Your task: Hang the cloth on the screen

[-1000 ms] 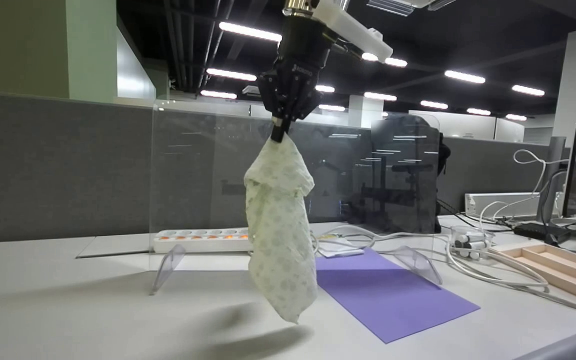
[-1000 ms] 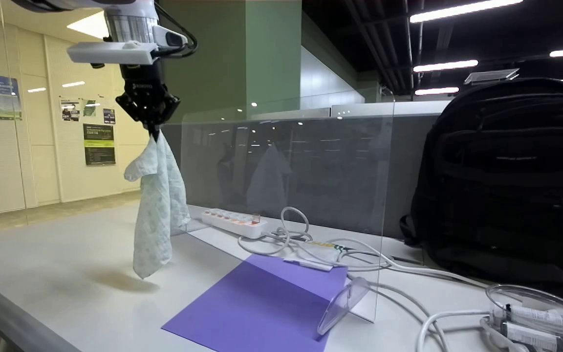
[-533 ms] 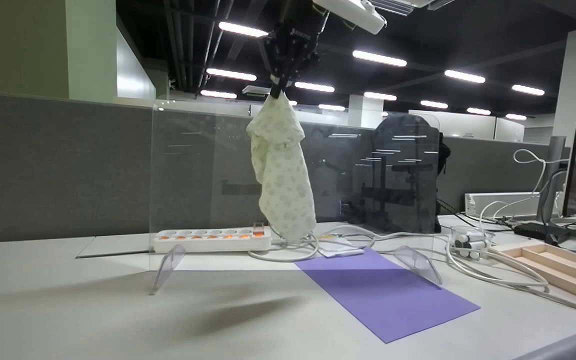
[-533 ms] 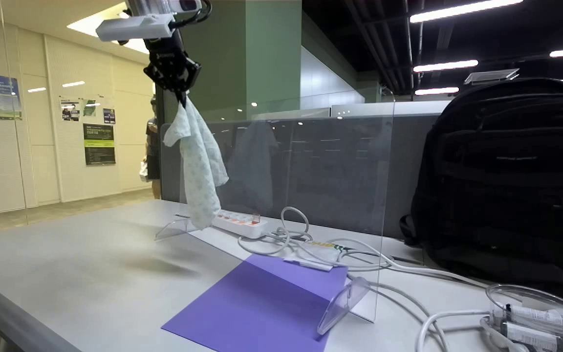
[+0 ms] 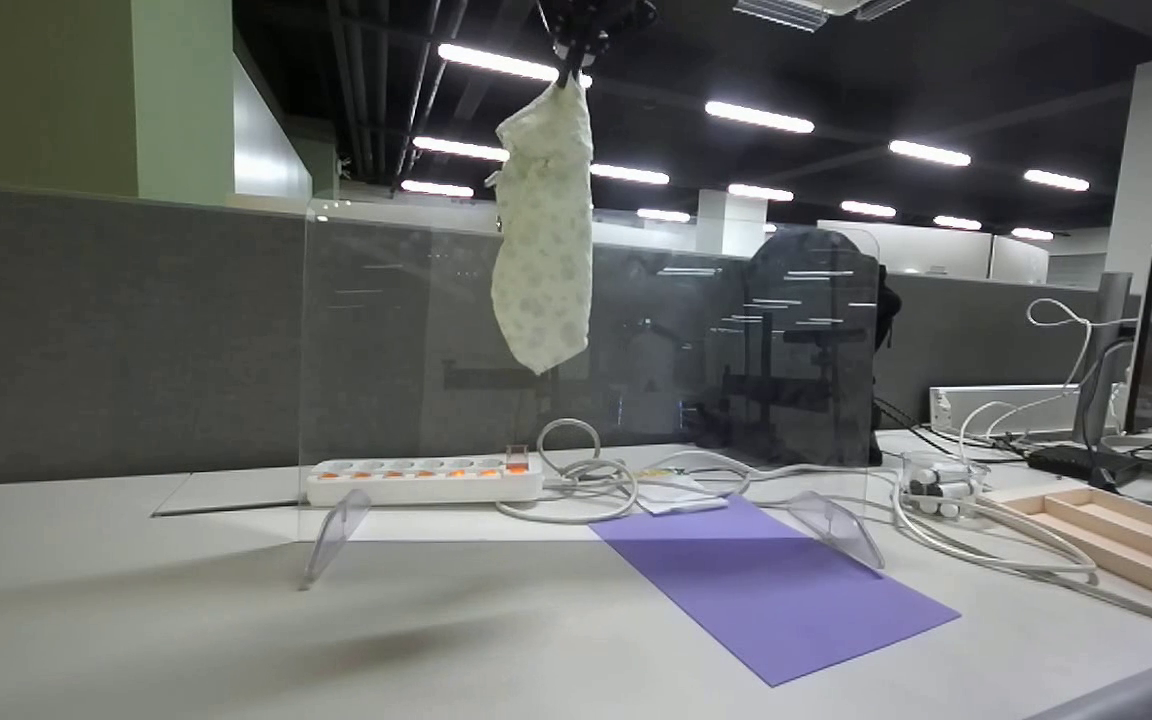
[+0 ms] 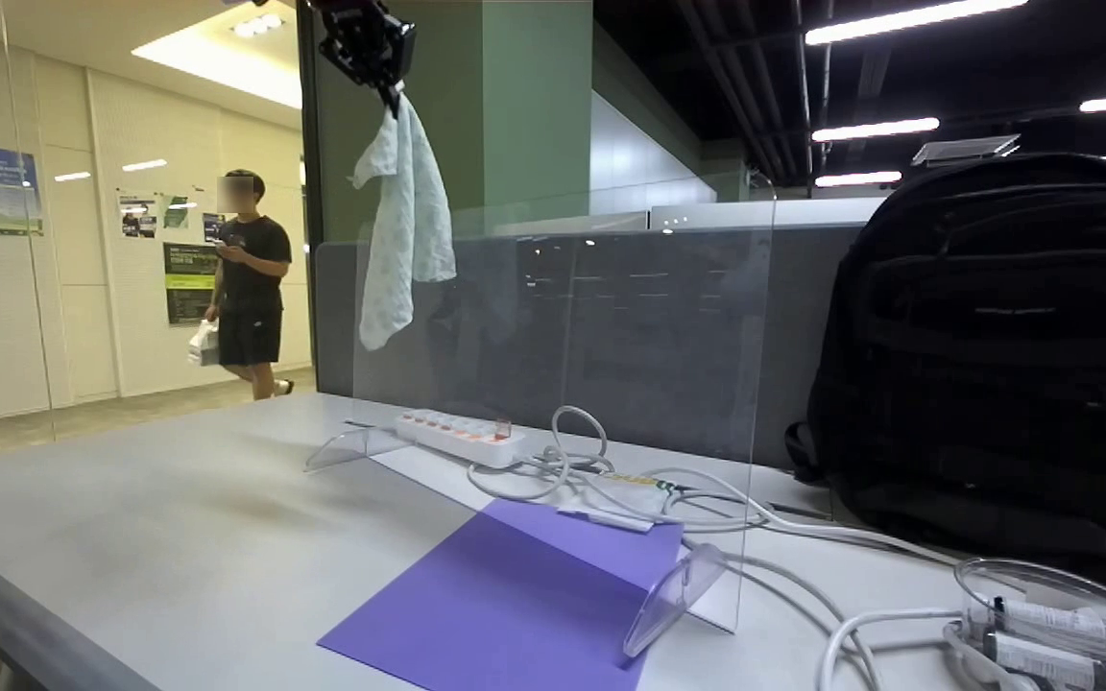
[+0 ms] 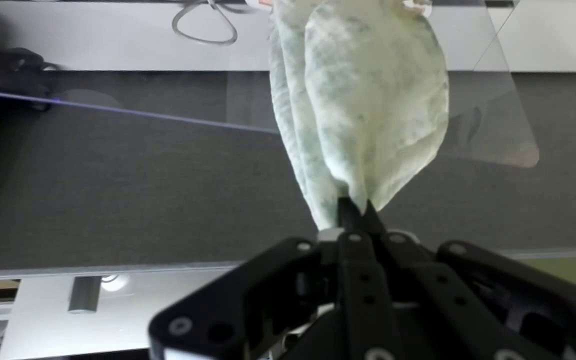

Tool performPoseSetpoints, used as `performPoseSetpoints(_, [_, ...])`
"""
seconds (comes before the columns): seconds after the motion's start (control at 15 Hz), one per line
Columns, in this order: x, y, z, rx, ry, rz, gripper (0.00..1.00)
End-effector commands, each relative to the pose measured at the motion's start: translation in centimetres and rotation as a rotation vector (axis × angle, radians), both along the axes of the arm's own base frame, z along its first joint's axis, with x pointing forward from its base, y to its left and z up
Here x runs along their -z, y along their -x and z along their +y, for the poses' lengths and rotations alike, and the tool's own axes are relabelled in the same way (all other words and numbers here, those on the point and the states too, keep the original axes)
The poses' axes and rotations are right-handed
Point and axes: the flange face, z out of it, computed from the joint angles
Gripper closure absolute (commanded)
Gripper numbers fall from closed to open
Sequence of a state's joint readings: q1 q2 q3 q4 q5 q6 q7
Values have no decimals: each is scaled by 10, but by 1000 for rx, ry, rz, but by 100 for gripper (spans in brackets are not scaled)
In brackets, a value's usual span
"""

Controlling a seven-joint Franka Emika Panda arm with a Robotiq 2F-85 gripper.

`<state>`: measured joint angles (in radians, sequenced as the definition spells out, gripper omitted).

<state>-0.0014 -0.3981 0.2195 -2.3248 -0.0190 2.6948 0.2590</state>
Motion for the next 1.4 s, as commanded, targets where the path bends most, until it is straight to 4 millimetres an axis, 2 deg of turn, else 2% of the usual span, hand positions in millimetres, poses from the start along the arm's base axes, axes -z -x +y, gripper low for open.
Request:
performPoseSetpoints(0.0, [-36, -15, -17, 163, -79, -72, 100])
performPoseSetpoints(0.2, [-54, -23, -37, 291, -124, -128, 100])
performPoseSetpoints(0.4, [-53, -29, -53, 413, -129, -150, 100])
performPoseSetpoints(0.93, [-23, -57, -80, 626, -152, -148, 100])
performPoseSetpoints(1.33, [16, -81, -77, 702, -149, -82, 100])
